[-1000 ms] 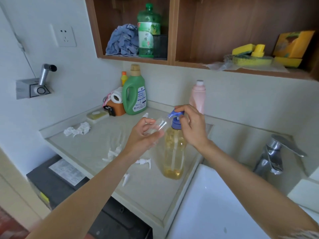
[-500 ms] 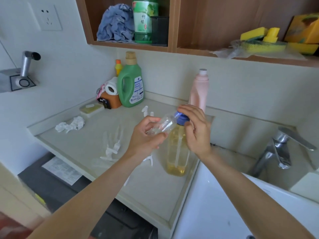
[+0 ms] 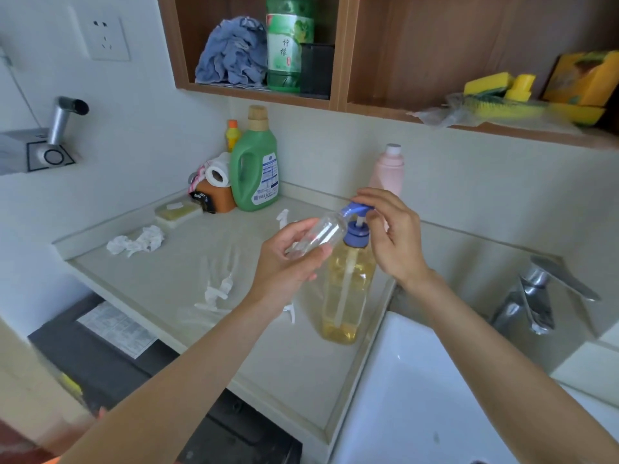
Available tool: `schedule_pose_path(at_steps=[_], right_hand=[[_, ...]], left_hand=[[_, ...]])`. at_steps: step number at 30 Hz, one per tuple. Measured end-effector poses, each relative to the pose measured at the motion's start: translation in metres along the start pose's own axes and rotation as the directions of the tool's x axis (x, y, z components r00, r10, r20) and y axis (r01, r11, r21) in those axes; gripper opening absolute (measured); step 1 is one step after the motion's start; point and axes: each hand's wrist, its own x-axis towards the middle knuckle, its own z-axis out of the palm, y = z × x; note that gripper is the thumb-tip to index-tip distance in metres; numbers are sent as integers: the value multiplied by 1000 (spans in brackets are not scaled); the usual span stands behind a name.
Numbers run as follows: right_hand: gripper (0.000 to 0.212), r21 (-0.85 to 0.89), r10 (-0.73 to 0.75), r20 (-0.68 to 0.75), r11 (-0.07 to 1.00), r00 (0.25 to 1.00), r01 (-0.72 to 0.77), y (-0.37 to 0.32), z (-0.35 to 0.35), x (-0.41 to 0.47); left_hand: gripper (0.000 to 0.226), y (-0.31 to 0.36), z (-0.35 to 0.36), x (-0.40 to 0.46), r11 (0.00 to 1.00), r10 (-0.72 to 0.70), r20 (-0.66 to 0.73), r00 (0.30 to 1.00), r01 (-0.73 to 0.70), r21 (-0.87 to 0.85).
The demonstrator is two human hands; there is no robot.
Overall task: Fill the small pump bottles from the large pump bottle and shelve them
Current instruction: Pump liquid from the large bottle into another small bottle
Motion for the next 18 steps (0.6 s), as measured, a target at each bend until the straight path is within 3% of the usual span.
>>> schedule_pose_path(at_steps=[8,14,18], right_hand=[[40,67,23,-206,998,978,-9,5,26,-23],[43,77,55,-188,996,981,-41,4,26,-30],[42,59,54,-190,997,980,-44,-6,30,-33]], left_hand=[[32,-7,0,0,1000,-22,-17,1000,21,-15],[39,-8,-3,-1,996,-39,-11,999,40,79],[30,-9,-6,-1,992,-43,-27,999,46,118]])
